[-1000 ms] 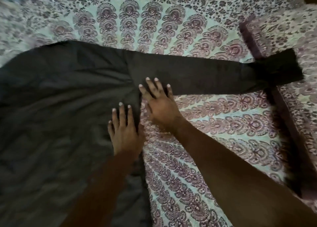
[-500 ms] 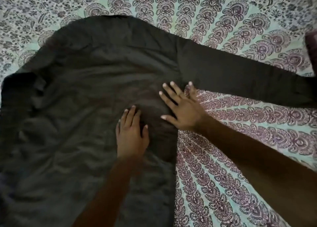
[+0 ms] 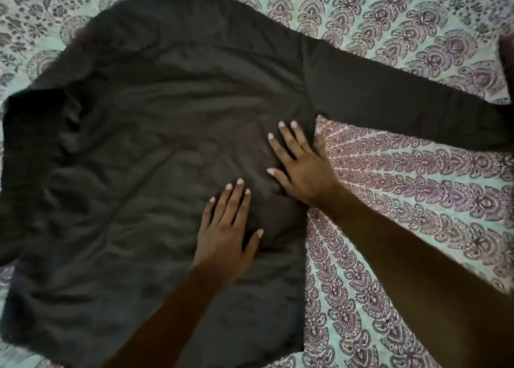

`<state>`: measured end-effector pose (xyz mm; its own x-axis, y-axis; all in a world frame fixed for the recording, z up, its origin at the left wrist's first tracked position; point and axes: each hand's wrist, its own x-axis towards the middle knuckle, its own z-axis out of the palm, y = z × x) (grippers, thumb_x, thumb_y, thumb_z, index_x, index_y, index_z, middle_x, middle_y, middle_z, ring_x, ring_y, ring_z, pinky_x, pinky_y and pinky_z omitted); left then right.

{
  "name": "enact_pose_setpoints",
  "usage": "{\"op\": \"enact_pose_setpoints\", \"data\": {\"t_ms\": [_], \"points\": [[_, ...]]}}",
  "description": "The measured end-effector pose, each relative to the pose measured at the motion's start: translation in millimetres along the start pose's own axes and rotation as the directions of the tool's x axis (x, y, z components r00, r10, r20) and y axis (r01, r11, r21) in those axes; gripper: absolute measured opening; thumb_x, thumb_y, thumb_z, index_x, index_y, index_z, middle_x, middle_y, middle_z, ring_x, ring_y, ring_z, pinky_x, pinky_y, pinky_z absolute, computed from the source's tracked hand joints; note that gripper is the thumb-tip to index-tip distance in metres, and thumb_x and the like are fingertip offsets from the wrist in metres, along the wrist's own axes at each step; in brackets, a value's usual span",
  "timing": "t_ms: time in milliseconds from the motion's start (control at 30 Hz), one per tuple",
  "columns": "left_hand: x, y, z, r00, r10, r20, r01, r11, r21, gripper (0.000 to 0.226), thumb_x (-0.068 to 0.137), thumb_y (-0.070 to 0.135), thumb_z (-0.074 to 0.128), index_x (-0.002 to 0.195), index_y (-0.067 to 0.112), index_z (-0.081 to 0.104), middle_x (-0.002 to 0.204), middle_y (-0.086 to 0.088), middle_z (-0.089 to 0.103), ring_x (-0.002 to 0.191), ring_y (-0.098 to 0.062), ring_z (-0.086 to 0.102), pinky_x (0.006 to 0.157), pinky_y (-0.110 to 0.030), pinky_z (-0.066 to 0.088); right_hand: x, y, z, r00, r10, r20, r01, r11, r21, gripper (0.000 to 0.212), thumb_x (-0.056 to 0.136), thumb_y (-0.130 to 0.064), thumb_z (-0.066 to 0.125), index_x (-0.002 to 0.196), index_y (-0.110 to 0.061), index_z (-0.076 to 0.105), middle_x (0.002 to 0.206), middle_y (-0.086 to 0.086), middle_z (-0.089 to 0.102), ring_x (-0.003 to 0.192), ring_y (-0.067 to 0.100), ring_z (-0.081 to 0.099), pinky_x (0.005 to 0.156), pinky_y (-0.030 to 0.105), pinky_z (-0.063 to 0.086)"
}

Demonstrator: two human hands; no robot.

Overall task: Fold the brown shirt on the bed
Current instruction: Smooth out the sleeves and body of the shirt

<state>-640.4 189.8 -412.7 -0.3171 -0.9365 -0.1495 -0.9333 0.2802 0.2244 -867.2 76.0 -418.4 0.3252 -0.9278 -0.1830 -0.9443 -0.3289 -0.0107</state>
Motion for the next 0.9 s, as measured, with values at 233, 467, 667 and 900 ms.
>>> {"op": "enact_pose_setpoints", "data": {"t_ms": [233, 467, 667, 900], "points": [[-13, -41, -8, 0.998, -0.056, 0.035, 0.055, 0.998, 0.03, 0.068, 0.1, 0.052, 0.037, 0.161, 0.026, 0.023, 0.172, -0.003, 0.001, 0.158, -0.025, 0.007, 0.124, -0.051, 0.02, -125, -51, 10, 0.986, -0.148, 0.076, 0.144, 0.988, 0.051, 0.077, 0.102, -0.061, 0.034, 0.162, -0.016, 0.018, 0.17, 0.011, 0.008, 0.158, 0.028, 0.003, 0.126, 0.048, 0.016], [-62, -48, -4, 0.985, 0.133, 0.111, -0.141, 0.988, 0.07, 0.08, 0.097, 0.06, 0.04, 0.163, 0.023, 0.014, 0.172, -0.003, -0.001, 0.158, -0.023, 0.004, 0.124, -0.051, 0.018, -101, -66, 12, 0.977, 0.203, 0.057, -0.208, 0.974, 0.09, 0.073, 0.102, -0.059, 0.033, 0.162, -0.022, 0.018, 0.171, 0.008, 0.003, 0.158, 0.029, 0.0, 0.126, 0.055, 0.007], [-108, -44, -6, 0.968, 0.176, 0.178, -0.188, 0.981, 0.055, 0.089, 0.092, 0.064, 0.044, 0.163, 0.022, 0.012, 0.172, -0.004, -0.002, 0.158, -0.024, 0.003, 0.124, -0.052, 0.018, -187, -126, 21, 0.977, 0.153, 0.148, -0.169, 0.981, 0.097, 0.071, 0.104, -0.056, 0.028, 0.163, -0.021, 0.008, 0.171, 0.008, -0.004, 0.158, 0.027, -0.004, 0.125, 0.056, 0.011], [-147, -40, 0, 0.938, 0.264, 0.226, -0.28, 0.959, 0.043, 0.09, 0.091, 0.065, 0.047, 0.163, 0.022, 0.015, 0.172, -0.004, -0.001, 0.158, -0.026, 0.004, 0.123, -0.055, 0.018, -212, -143, 6, 0.898, 0.44, -0.002, -0.422, 0.863, 0.278, 0.061, 0.104, -0.041, 0.04, 0.157, -0.012, 0.033, 0.169, 0.013, 0.017, 0.156, 0.031, 0.016, 0.125, 0.052, 0.018]]}}
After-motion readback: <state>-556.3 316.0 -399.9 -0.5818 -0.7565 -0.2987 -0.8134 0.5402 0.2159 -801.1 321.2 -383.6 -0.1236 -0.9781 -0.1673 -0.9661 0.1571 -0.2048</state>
